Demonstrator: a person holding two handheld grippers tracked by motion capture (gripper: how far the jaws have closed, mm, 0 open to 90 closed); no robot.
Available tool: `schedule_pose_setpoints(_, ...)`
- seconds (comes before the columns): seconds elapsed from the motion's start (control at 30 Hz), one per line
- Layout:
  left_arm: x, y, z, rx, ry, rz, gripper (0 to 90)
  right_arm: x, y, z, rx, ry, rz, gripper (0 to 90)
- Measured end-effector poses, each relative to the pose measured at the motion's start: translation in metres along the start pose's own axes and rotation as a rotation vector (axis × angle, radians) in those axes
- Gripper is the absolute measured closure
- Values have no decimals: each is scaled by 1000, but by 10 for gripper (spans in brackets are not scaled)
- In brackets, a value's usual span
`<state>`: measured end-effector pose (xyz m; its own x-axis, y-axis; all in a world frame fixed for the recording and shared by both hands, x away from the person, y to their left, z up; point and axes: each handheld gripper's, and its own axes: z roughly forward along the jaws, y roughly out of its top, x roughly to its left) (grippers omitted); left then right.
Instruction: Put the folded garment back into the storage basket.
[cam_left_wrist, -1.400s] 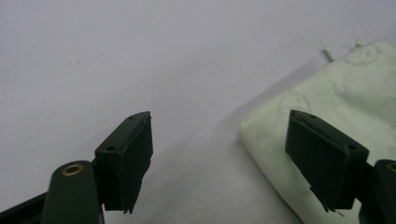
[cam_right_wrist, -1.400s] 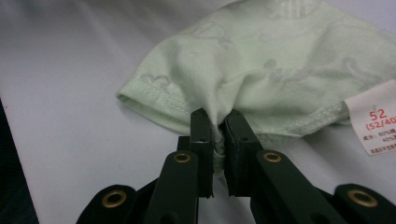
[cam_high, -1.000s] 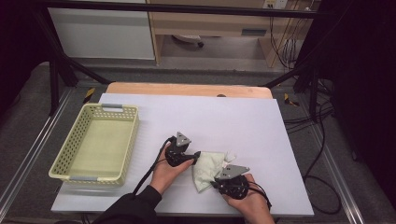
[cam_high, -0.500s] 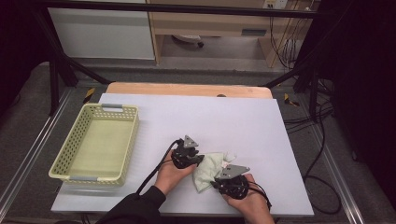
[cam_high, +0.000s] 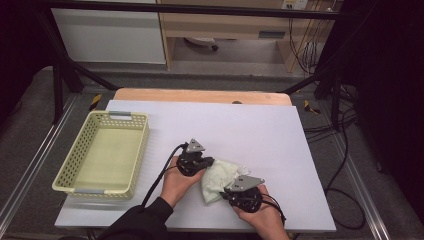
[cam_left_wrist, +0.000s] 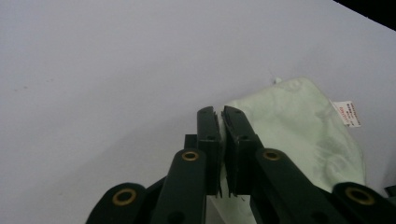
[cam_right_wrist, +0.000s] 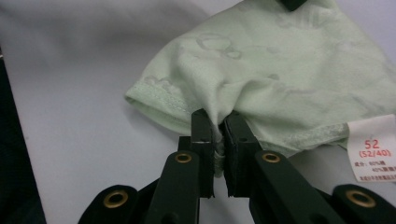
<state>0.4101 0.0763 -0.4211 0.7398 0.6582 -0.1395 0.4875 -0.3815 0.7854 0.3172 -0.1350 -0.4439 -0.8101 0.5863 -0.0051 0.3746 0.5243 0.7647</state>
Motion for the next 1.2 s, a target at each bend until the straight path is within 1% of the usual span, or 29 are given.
schedule_pose_setpoints(0.07,1,2,-5,-7,5,5,861,1,3,-1,-20,2,4,842)
schedule_pose_setpoints(0.13,2,5,-13,-18,5,-4,862,1,7,-1,-34,-1,12,842)
schedule_pose_setpoints(0.23,5,8,-22,-20,20,6,862,1,14,-1,-54,-1,8,842)
schedule_pose_setpoints(0.33,11,10,-29,-13,27,1,862,1,20,3,-64,23,19,843)
schedule_pose_setpoints(0.43,16,13,-36,-12,28,-5,862,3,27,8,-60,36,7,843)
schedule_pose_setpoints(0.53,19,14,-41,-18,34,0,862,4,33,12,-60,47,1,843)
schedule_pose_setpoints(0.7,23,13,-43,-9,42,1,863,3,39,17,-53,56,4,843)
schedule_pose_setpoints(0.83,25,14,-45,-8,45,3,865,4,42,19,-41,62,-4,843)
schedule_pose_setpoints(0.93,25,15,-48,-14,38,0,867,5,46,19,-44,81,-4,844)
schedule_pose_setpoints(1.0,26,16,-52,-20,38,-1,867,6,49,19,-41,88,-7,844)
schedule_pose_setpoints(1.03,26,17,-54,-27,37,-4,867,5,51,20,-43,96,-3,844)
schedule_pose_setpoints(1.07,26,19,-57,-29,37,0,867,5,52,20,-46,106,10,844)
schedule_pose_setpoints(1.13,26,21,-62,-31,39,6,867,5,55,21,-48,117,18,844)
schedule_pose_setpoints(1.2,29,23,-66,-22,45,10,867,6,59,23,-45,116,6,844)
